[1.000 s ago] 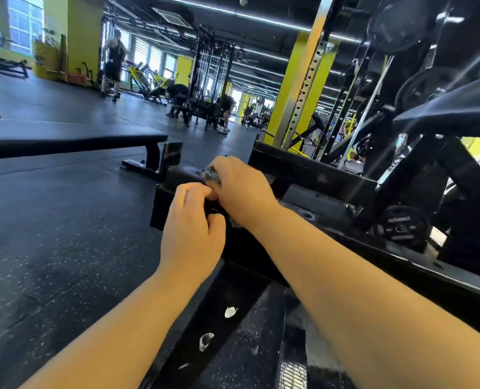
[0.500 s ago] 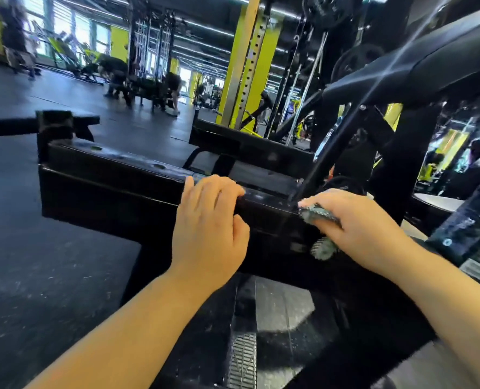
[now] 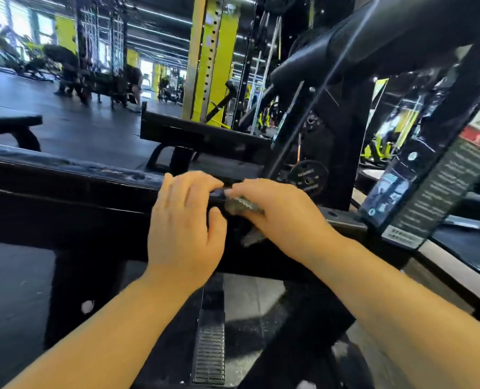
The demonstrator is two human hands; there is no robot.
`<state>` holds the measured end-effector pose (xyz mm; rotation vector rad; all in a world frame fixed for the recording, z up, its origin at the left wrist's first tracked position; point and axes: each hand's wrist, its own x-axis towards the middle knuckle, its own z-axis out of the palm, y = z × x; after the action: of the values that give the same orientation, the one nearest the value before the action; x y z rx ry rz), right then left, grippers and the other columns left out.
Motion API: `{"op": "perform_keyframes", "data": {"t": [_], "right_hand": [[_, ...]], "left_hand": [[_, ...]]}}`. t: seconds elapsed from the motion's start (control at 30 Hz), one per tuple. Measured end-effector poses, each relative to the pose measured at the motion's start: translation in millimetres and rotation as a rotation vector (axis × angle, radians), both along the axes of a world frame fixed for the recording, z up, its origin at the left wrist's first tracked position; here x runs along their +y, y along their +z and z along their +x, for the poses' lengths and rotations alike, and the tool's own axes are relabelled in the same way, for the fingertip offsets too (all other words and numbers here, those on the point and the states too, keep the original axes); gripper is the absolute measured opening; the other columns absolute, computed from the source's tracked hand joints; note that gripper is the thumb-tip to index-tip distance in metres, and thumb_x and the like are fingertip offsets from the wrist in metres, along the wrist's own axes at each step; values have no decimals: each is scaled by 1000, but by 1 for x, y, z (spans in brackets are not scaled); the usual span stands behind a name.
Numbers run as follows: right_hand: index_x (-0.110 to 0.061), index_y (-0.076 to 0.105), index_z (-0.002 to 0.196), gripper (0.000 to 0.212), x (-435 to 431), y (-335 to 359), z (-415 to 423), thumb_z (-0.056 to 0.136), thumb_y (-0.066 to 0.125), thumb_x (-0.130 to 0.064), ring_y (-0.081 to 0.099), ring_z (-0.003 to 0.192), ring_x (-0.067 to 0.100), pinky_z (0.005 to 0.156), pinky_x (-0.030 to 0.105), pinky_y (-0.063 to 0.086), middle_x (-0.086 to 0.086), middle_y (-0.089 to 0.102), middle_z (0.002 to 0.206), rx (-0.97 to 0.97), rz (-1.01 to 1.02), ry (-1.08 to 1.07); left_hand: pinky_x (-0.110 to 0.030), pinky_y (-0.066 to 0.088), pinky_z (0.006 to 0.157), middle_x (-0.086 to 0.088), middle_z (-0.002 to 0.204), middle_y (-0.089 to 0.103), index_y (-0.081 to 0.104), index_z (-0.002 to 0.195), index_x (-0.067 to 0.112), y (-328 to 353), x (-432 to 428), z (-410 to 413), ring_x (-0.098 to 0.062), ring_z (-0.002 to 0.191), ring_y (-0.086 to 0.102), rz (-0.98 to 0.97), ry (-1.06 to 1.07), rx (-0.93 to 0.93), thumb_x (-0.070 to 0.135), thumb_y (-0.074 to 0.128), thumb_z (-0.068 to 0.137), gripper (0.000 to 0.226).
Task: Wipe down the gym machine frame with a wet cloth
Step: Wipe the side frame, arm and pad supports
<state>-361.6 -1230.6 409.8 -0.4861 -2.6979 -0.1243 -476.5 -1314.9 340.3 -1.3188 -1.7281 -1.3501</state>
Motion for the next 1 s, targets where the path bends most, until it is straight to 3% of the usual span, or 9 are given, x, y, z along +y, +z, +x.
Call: {"op": "perform_keyframes", "data": {"t": [0.13, 0.27, 0.4, 0.47, 0.6, 0.7, 0.83, 0.93, 1.0], "right_hand": [[-19, 65, 103, 23, 40, 4, 81, 97, 47, -31, 61, 94, 19, 79, 33, 45, 1, 67, 101, -52, -12, -284], [-22, 46, 71, 30, 35, 12, 82, 97, 45, -38, 53, 67, 17, 60, 30, 36, -5, 54, 68, 9, -6, -411], [-20, 55, 89, 29, 1, 1, -5, 101, 37, -39, 59, 84, 23, 67, 34, 40, 1, 63, 86, 102, -41, -173], [-16, 57, 106, 35, -11, -3, -23, 102, 33, -41, 59, 93, 24, 65, 33, 37, 4, 66, 101, 106, -26, -128], [-32, 45, 135, 39, 8, -1, 21, 101, 33, -45, 51, 117, 20, 92, 33, 35, -3, 62, 122, 19, -49, -146], [-27, 45, 128, 35, 33, 1, 72, 101, 32, -44, 56, 100, 26, 80, 34, 38, 1, 63, 107, -50, -76, -316], [-18, 43, 102, 25, 41, 0, 89, 102, 30, -39, 55, 79, 26, 63, 33, 33, -4, 49, 77, -41, -4, -446], [-15, 46, 117, 31, 32, 1, 51, 102, 30, -37, 58, 93, 33, 68, 32, 33, 8, 62, 104, -16, 57, -467], [-13, 47, 123, 31, 19, -4, 20, 101, 34, -31, 59, 102, 33, 69, 32, 31, 10, 62, 114, -1, 110, -380]], "left_hand": [[-39, 14, 113, 0, 100, 59, 59, 103, 11, -3, 16, 13, -18, 99, 51, -83, 3, 113, 20, 37, 80, 34], [-38, 17, 113, 2, 97, 59, 59, 100, 13, -3, 18, 16, -16, 96, 52, -70, 8, 113, 21, 36, 80, 32], [-37, 38, 95, 3, 94, 49, 55, 101, 7, 2, 17, 23, -13, 89, 43, 31, -4, -23, 16, 40, 78, 29], [-27, 34, 82, 3, 98, 43, 53, 105, 2, 6, 12, 22, -10, 89, 38, 99, 18, -151, 11, 44, 76, 31], [-36, 38, 97, -6, 99, 54, 56, 103, 4, 1, 14, 27, -18, 94, 45, -29, 34, 1, 17, 39, 78, 33], [-55, 40, 100, -4, 98, 60, 61, 100, 9, -2, 27, 42, -25, 97, 52, -125, 3, 111, 23, 38, 79, 33], [-43, 20, 109, 0, 97, 60, 62, 100, 12, -1, 37, 52, -22, 98, 52, -116, 2, 164, 27, 38, 81, 35], [-48, 29, 110, -2, 99, 60, 61, 103, 11, -1, 35, 51, -20, 99, 49, -115, -30, 143, 26, 37, 80, 36], [-44, 43, 93, -5, 98, 57, 57, 101, 8, -1, 30, 51, -21, 95, 47, -66, -43, 50, 25, 36, 77, 36]]}}
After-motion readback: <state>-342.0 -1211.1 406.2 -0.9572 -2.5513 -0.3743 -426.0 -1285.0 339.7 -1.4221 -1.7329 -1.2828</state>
